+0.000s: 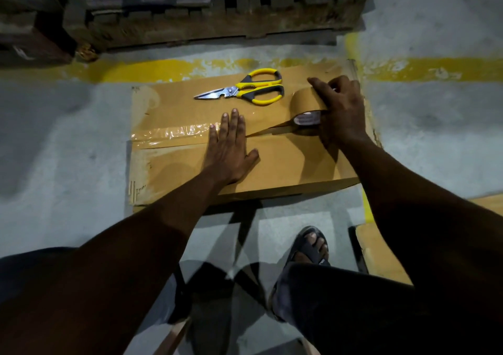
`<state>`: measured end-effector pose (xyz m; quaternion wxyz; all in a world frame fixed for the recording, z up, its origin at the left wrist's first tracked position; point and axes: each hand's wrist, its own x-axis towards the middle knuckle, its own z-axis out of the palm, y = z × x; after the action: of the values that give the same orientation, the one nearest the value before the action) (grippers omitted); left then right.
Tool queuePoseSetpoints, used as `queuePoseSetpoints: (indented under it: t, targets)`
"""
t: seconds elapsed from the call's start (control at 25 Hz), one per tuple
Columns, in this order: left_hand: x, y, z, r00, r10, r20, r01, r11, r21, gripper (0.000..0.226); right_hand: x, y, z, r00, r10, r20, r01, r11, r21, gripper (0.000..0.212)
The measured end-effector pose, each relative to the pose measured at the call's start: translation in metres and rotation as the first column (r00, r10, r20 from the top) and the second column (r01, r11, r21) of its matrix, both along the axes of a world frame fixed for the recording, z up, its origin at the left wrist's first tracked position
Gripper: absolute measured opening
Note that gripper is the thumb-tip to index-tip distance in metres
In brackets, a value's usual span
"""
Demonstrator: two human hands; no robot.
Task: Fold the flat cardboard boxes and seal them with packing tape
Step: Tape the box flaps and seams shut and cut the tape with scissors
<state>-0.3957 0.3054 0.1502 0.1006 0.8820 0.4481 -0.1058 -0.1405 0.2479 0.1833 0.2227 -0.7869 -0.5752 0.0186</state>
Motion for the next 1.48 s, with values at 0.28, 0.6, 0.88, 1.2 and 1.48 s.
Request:
queuePoseSetpoints:
  t: [0.28,0.6,0.88,1.2,1.48]
  targets:
    - [0.04,-0.003,0.012,0.994,-0.105,0.043,0.106,0.994,-0.004,0.08,0.0,-0.009,-0.006,0.945,-0.3,-0.13,0.288,0.952,-0.104,0.049]
    - [0.046,-0.011,0.008,0.994,-0.063,0.087,0.065,0.998,-0.026,0.079,-0.004,-0.006,-0.006,0.909,-0.402,-0.109,0.348,0.878,-0.329,0.052]
    - [-0.016,0.004,0.006,0.989,0.118,0.084,-0.119,0.993,0.005,0.078,-0.096,0.01,-0.007,0.938,-0.334,-0.093,0.282,0.891,-0.356,0.057]
    - [-0.031,0.005,0.005,0.995,0.082,0.064,-0.081,0.996,-0.022,0.079,-0.067,-0.002,0.011,0.981,-0.173,0.09,0.185,0.972,-0.146,0.053]
    - [0.001,-0.005,0.008,1.0,-0.014,0.012,0.014,1.0,0.018,0.079,-0.037,-0.016,-0.005,0.966,-0.183,-0.183,0.169,0.982,-0.087,0.058]
